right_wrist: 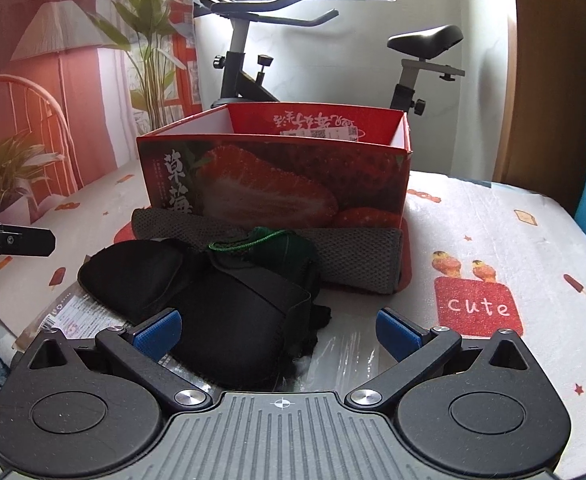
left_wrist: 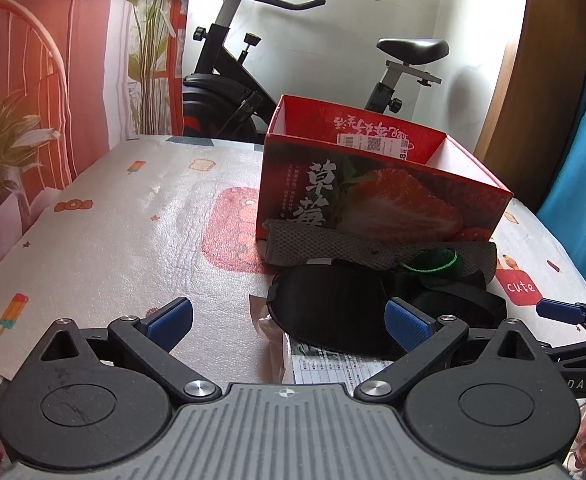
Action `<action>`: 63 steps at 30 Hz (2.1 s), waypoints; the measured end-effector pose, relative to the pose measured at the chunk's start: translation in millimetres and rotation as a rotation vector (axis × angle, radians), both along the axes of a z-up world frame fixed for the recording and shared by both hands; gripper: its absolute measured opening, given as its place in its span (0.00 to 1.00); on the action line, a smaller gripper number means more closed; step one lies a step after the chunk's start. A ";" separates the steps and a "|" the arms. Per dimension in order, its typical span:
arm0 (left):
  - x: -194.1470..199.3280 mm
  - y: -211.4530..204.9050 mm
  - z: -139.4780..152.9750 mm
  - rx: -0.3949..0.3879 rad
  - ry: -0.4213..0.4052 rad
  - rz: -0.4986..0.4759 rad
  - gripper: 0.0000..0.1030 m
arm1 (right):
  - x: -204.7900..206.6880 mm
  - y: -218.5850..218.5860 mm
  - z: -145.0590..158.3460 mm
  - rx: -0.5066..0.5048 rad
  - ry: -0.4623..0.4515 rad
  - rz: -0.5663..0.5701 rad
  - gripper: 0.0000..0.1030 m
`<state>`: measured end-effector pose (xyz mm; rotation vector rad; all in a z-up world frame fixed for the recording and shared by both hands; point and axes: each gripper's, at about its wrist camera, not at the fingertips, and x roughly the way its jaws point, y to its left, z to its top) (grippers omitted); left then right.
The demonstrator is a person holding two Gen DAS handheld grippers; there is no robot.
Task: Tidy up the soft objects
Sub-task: 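Move the left gripper back toward the black eye mask beside the box, then close the left gripper on the black eye mask while the right gripper closes on it too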
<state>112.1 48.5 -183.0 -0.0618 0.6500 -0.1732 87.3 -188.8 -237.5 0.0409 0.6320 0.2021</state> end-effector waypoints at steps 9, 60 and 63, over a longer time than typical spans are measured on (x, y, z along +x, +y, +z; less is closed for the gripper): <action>0.8 -1.7 -11.6 -0.018 0.033 -0.024 0.93 | 0.8 3.5 -5.7 0.012 0.014 0.025 1.00; 54.1 -9.2 -23.4 -0.109 0.090 -0.113 0.43 | 9.7 6.0 -12.6 0.041 -0.022 0.105 0.62; 43.3 -9.6 -22.5 -0.094 0.074 -0.103 0.36 | 7.4 5.0 -8.7 0.061 -0.037 0.115 0.61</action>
